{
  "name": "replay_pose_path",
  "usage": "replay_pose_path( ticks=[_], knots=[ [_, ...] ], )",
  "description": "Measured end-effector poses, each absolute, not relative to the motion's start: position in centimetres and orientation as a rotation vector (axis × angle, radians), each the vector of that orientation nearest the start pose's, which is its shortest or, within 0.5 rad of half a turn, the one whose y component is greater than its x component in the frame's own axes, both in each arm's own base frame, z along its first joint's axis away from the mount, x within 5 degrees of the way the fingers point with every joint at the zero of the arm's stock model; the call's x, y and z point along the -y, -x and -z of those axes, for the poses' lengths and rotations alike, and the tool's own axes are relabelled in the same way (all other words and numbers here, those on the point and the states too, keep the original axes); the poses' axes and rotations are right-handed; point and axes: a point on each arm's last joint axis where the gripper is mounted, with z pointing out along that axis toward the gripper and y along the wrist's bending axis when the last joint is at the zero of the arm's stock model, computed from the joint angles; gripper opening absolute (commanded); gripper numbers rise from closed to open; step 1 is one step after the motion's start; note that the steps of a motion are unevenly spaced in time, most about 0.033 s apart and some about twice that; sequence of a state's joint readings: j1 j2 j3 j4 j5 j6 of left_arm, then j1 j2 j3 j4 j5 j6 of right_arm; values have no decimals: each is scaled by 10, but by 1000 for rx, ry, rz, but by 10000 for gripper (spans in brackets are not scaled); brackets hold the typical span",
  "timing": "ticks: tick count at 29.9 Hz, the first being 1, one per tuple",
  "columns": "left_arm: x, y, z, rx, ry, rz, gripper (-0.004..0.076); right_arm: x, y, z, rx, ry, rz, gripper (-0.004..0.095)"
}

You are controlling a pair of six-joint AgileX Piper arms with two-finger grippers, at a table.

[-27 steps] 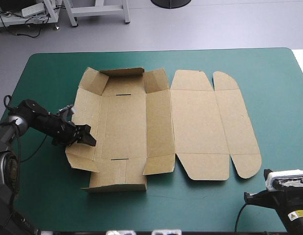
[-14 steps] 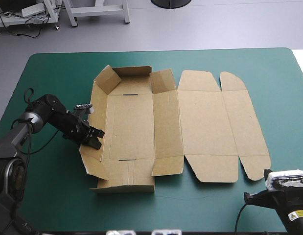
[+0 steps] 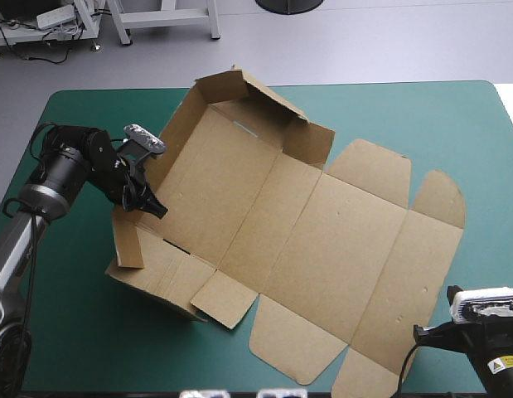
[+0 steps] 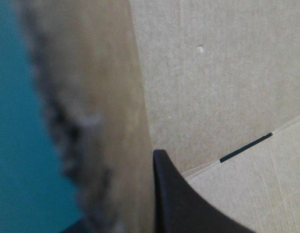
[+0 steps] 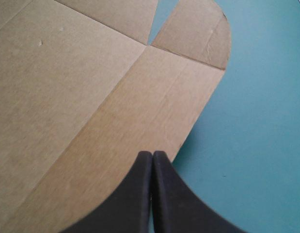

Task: Fold the box

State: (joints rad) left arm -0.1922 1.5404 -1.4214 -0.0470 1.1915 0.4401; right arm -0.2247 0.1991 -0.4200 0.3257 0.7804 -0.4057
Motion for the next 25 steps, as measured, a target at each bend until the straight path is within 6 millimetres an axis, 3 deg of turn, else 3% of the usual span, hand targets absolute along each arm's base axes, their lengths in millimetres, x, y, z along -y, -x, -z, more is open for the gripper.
replay_pose_path(
  ticks=[5, 10, 17, 25],
  knots=[
    [91, -299, -361, -2525, -1008, -87, -6, -10, -47, -277, -1987, 85, 28, -20],
    [121, -292, -376, -2369, -1177, -227, -6, -10, -47, -277, -1984, 84, 27, -20],
    [151, -283, -387, -2127, -1400, -501, -6, -10, -47, -277, -1983, 83, 27, -20],
    [196, -258, -394, -1836, -1607, -604, -6, -9, -48, -282, -1945, 77, 41, -19]
  ],
)
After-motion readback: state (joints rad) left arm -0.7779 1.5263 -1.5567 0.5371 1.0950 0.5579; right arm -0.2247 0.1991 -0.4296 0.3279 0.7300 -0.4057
